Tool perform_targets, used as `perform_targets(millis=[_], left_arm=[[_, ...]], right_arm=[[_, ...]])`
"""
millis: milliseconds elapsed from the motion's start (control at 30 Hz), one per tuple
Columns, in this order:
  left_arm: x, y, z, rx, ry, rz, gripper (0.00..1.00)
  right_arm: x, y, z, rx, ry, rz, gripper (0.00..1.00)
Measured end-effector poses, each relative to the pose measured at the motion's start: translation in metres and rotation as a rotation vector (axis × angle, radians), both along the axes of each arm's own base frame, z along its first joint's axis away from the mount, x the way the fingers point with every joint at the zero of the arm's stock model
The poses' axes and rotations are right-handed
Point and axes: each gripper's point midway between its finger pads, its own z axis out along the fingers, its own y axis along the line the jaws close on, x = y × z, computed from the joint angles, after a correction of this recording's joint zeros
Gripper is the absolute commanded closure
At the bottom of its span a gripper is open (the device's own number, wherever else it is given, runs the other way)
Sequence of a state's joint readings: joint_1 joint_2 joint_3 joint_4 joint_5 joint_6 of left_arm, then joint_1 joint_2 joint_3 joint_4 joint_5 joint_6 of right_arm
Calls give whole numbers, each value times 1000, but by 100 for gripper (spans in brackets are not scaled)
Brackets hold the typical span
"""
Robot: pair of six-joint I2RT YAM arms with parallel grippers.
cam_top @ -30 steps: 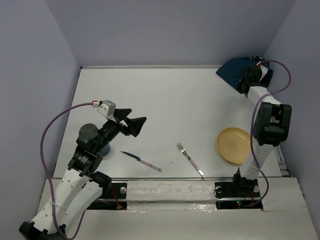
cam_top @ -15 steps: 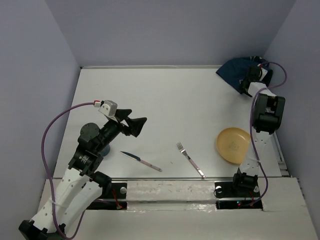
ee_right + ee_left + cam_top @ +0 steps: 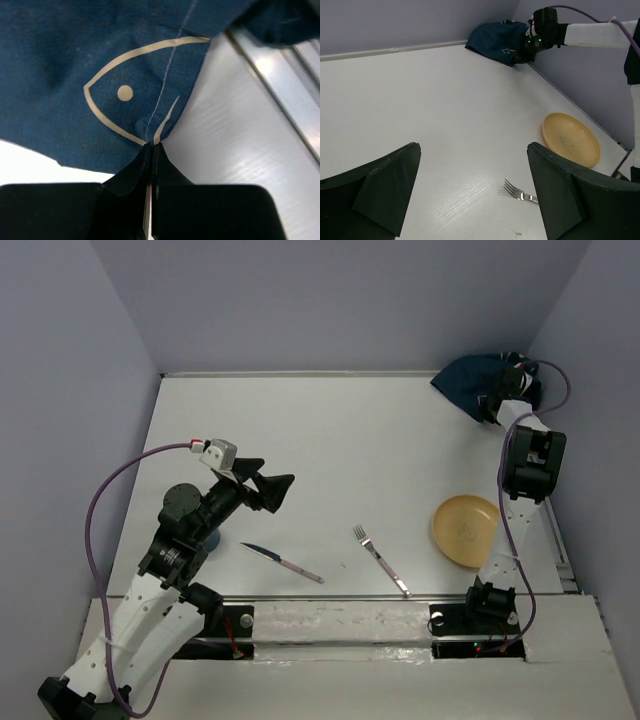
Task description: Set the dinner table for one person
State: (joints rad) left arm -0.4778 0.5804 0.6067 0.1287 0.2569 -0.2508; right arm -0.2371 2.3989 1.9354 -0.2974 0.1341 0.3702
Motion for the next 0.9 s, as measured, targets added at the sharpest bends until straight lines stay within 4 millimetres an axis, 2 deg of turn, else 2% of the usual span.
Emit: perform_targets(millis=[100,167,233,333,400,467,533,567,633,667,767,800,900], left_arm=[[1,0,-1,2,4,0,1],[1,-1,-1,2,5,0,1],[1,-1,-2,2,6,-1,1],[1,-1,-2,2,6,-1,1],[1,0,-2,1,6,1,1],[1,0,-2,0,7,2,1],[3,1,-2,-5,12,10,1],[4,2,-2,-7,18,16,1],[7,4,-5,-9,30,35,1],[9,5,-5,-10,33,42,1],[15,9,-10,-20,62,80,2],[17,11,-12,-23,75,93,2],[23,15,-20,-33,123,132,2]], right_arm=[[3,13,-1,14,-37,57,100],[-2,30,1,16,-46,112,100],[-9,58,6,15,-41,187,100],[-15,123,28,34,-68,345,100],[-20,186,64,55,-133,505,100],[-28,232,99,75,-195,625,100],[-45,287,143,100,-279,772,100],[-57,311,165,109,-318,834,100],[-81,343,198,132,-384,935,100],[-95,357,214,147,-416,983,100],[-119,373,230,172,-449,1050,100],[-125,375,230,178,-448,1063,100],[-134,376,208,200,-405,1065,100]])
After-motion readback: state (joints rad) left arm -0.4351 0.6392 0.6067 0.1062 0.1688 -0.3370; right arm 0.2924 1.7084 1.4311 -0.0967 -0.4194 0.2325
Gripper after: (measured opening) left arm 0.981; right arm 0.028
